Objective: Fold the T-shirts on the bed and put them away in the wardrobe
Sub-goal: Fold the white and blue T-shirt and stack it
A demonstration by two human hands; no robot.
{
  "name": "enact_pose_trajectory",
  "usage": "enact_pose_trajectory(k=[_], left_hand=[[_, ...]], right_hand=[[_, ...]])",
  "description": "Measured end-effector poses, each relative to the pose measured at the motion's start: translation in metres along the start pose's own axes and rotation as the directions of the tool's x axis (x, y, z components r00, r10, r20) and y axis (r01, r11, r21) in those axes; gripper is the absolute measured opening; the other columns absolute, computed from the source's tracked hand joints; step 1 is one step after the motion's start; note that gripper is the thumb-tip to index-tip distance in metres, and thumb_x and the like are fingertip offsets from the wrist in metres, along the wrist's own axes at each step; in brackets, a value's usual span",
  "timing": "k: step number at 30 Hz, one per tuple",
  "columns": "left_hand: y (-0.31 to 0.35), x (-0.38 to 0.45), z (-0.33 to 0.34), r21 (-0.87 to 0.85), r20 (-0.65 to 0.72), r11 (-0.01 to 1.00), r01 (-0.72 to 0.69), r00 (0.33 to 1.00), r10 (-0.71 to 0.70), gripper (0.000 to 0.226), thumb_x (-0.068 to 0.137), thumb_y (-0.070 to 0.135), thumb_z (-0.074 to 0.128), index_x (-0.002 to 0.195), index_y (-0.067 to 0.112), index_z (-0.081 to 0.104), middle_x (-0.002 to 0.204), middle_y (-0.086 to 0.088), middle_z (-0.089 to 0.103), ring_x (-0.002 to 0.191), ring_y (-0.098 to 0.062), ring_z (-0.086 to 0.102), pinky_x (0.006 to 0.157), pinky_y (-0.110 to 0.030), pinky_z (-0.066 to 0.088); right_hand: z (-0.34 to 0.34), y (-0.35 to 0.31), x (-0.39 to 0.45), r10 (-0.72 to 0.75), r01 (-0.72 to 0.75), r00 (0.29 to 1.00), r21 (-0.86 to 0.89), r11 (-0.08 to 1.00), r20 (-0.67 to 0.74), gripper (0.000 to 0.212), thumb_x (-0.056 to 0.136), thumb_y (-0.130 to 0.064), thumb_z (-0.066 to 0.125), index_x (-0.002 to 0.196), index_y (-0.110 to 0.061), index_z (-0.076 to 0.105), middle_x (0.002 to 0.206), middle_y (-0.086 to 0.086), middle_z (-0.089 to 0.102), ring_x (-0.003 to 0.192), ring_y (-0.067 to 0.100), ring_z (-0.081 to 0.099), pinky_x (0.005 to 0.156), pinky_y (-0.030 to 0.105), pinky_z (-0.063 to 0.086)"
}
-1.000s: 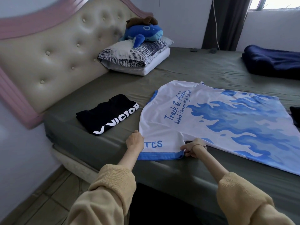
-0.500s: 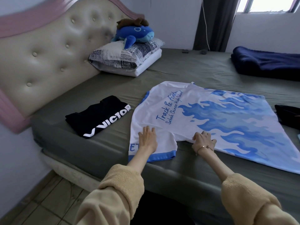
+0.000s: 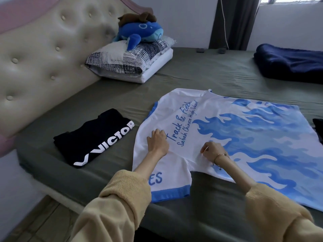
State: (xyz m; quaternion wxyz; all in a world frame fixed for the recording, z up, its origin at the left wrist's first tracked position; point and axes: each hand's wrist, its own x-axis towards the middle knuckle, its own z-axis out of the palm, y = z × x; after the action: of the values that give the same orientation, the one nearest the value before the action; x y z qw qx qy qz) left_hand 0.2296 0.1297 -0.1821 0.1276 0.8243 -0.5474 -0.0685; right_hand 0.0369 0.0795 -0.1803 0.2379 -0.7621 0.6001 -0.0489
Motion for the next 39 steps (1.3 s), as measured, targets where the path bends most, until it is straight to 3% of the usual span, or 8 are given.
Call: enact_pose_trajectory(k=[6, 11, 20, 24, 29, 33, 36, 39], left_hand=[[-0.024, 0.099, -0.006, -0.069, -0.061, 0.97, 0.232, 0.97, -0.236, 0.032, 0.095, 0.013, 0.041, 0.126, 0.008, 0.044, 0.135, -0.011, 0.041, 0.126, -0.027, 0.037, 0.098, -0.04, 0.037], [-0.034, 0.16, -0.006, -0.227, 0.07, 0.887, 0.403, 0.915, -0.398, 0.041, 0.097, 0.02, 0.039, 0.136, 0.008, 0.039, 0.144, -0.01, 0.036, 0.134, -0.027, 0.028, 0.104, -0.041, 0.03], [-0.025, 0.266, -0.007, -0.432, 0.321, 0.783, 0.447, 0.888, -0.329, 0.046, 0.091, 0.041, 0.05, 0.127, 0.013, 0.05, 0.13, -0.008, 0.051, 0.126, -0.027, 0.038, 0.1, -0.033, 0.036], [-0.024, 0.305, -0.001, -0.391, 0.319, 0.805, 0.446, 0.886, -0.336, 0.025, 0.086, 0.047, 0.051, 0.085, 0.025, 0.062, 0.113, -0.007, 0.063, 0.112, -0.028, 0.053, 0.094, -0.04, 0.046], [-0.027, 0.325, 0.002, -0.181, 0.187, 0.896, 0.405, 0.909, -0.373, 0.042, 0.098, 0.027, 0.031, 0.117, 0.005, 0.062, 0.128, -0.013, 0.051, 0.121, -0.029, 0.041, 0.099, -0.039, 0.035], [-0.024, 0.348, 0.002, -0.207, 0.21, 0.947, 0.246, 0.957, -0.202, 0.047, 0.1, 0.041, 0.028, 0.106, 0.009, 0.063, 0.121, -0.011, 0.052, 0.122, -0.027, 0.039, 0.101, -0.038, 0.032], [-0.009, 0.375, 0.008, -0.294, 0.312, 0.945, 0.141, 0.949, -0.044, 0.04, 0.098, 0.044, 0.038, 0.099, 0.01, 0.06, 0.115, -0.009, 0.051, 0.117, -0.025, 0.039, 0.099, -0.033, 0.031], [0.009, 0.403, 0.015, -0.314, 0.364, 0.937, 0.152, 0.931, -0.029, 0.043, 0.095, 0.048, 0.043, 0.082, 0.01, 0.057, 0.113, -0.01, 0.053, 0.116, -0.026, 0.04, 0.101, -0.037, 0.033]], right_hand=[[-0.001, -0.042, 0.091, -0.115, 0.113, 0.992, 0.048, 0.992, 0.048, 0.024, 0.087, -0.007, 0.048, 0.103, -0.018, 0.062, 0.112, 0.007, 0.062, 0.099, 0.026, 0.06, 0.079, 0.032, 0.049], [0.003, -0.071, 0.142, -0.143, 0.136, 0.98, 0.06, 0.989, 0.141, 0.033, 0.088, -0.007, 0.043, 0.117, -0.017, 0.057, 0.115, 0.01, 0.062, 0.099, 0.028, 0.059, 0.08, 0.032, 0.05], [-0.016, -0.078, 0.219, -0.039, 0.02, 0.98, 0.098, 0.995, 0.197, 0.031, 0.086, -0.004, 0.045, 0.112, -0.015, 0.06, 0.11, 0.008, 0.065, 0.085, 0.025, 0.059, 0.077, 0.032, 0.052], [-0.025, -0.078, 0.256, -0.028, 0.005, 0.974, 0.103, 0.995, 0.225, 0.023, 0.085, -0.005, 0.05, 0.1, -0.009, 0.067, 0.103, 0.009, 0.067, 0.089, 0.026, 0.062, 0.078, 0.031, 0.051], [-0.037, -0.079, 0.299, 0.015, -0.032, 0.99, 0.122, 0.992, 0.142, 0.02, 0.088, -0.008, 0.052, 0.1, -0.009, 0.068, 0.102, 0.009, 0.068, 0.098, 0.027, 0.061, 0.08, 0.03, 0.048], [-0.052, -0.079, 0.335, 0.049, -0.048, 0.999, 0.111, 0.993, -0.006, 0.026, 0.084, -0.001, 0.052, 0.107, -0.006, 0.063, 0.116, 0.012, 0.059, 0.106, 0.029, 0.056, 0.085, 0.031, 0.043], [-0.065, -0.075, 0.366, 0.036, -0.038, 0.997, -0.014, 0.999, -0.075, 0.035, 0.086, -0.006, 0.052, 0.121, -0.011, 0.052, 0.126, 0.007, 0.049, 0.119, 0.026, 0.045, 0.091, 0.035, 0.036], [-0.075, -0.07, 0.395, 0.109, -0.128, 0.989, -0.211, 0.969, -0.099, 0.043, 0.088, -0.017, 0.052, 0.13, -0.014, 0.04, 0.133, 0.005, 0.042, 0.127, 0.022, 0.035, 0.103, 0.041, 0.026]])
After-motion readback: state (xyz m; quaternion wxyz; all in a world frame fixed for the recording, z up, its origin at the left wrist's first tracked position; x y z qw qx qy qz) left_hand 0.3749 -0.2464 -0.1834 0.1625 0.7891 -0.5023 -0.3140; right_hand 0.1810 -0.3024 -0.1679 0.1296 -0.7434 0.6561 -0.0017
